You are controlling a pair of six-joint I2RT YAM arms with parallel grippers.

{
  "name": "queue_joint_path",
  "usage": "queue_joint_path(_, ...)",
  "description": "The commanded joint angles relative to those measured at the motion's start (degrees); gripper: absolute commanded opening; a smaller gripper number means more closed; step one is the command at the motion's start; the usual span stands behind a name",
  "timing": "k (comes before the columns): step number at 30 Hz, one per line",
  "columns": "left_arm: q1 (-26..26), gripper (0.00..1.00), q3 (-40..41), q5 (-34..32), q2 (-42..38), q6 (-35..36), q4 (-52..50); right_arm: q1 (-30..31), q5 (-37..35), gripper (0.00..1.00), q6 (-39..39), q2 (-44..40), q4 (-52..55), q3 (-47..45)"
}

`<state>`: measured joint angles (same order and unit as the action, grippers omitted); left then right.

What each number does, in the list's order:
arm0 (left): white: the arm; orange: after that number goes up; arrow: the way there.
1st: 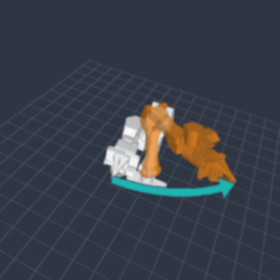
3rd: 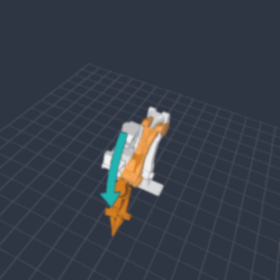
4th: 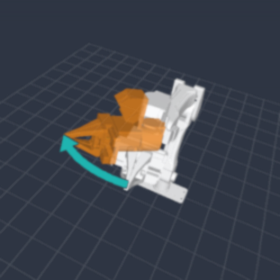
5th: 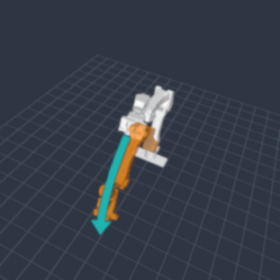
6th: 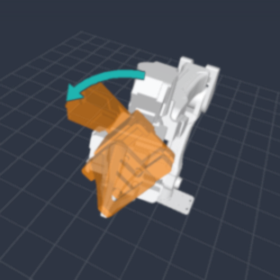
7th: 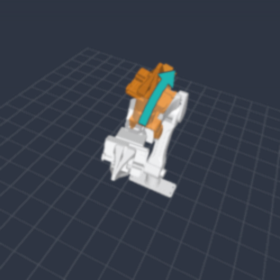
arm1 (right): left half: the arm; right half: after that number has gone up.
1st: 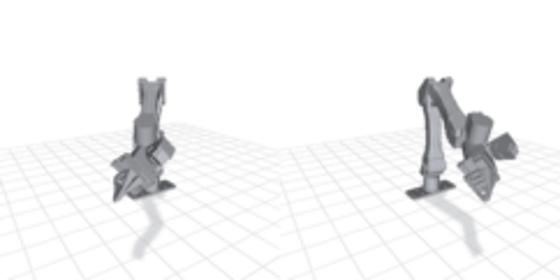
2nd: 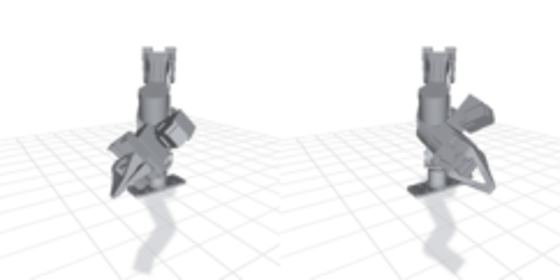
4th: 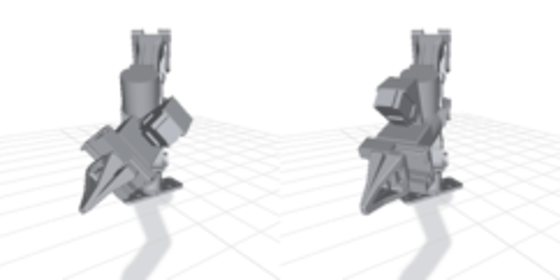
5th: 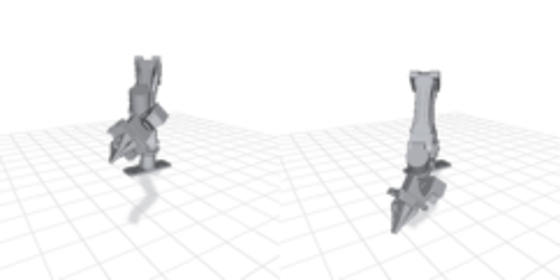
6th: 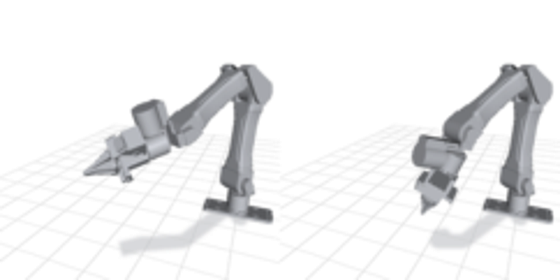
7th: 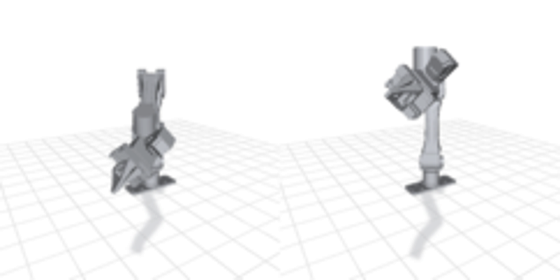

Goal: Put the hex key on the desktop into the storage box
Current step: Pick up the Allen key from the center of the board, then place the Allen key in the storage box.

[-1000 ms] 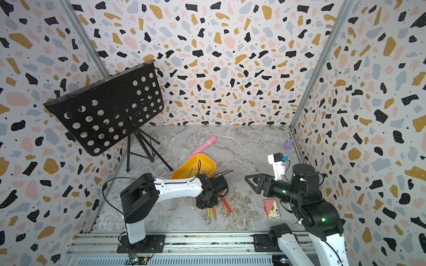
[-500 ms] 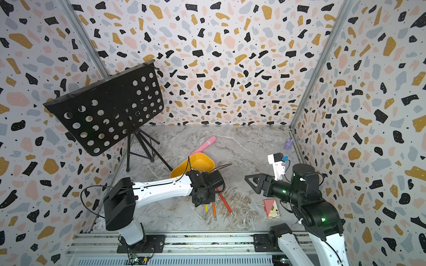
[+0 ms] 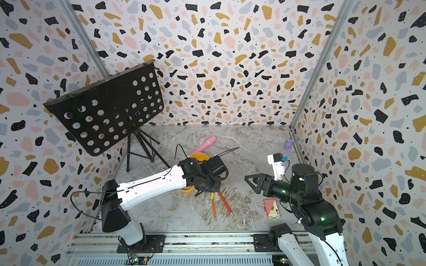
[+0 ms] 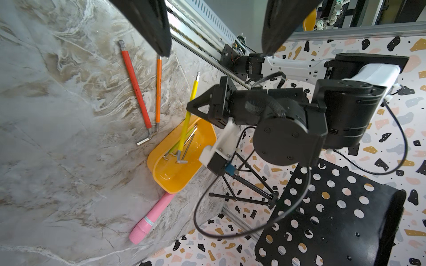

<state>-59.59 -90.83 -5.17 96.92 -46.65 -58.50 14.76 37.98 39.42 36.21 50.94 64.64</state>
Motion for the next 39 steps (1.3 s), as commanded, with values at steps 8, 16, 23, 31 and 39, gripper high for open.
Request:
queue_joint_path(8, 12.23, 0.00, -1.36, -7.95, -3.06, 26.12, -3.67, 0.20, 0.39, 0.68, -0.20, -0.40, -0.54, -0.04)
queue_joint_path(16, 17.27, 0.00, 0.61, -12.73, 3.22, 34.50, -0.51, 0.26, 0.54, 0.68, -0.48, -0.14, -0.45, -0.15)
queue_joint_path(23, 20.22, 0.00, 2.06, -11.64, 10.83, 35.67, 4.42, 0.26, 0.43, 0.68, -0.67, -0.06, 0.02, 0.14)
queue_joint_path(31, 20.28, 0.00, 5.52, -10.03, 15.31, 36.60, 7.87, 0.26, 0.52, 0.68, -0.84, 0.33, -0.05, -0.17)
queue_joint_path(39, 20.28, 0.00, 7.55, -9.40, 16.25, 36.81, 8.35, 0.26, 0.56, 0.68, -0.75, 0.58, -0.33, -0.48)
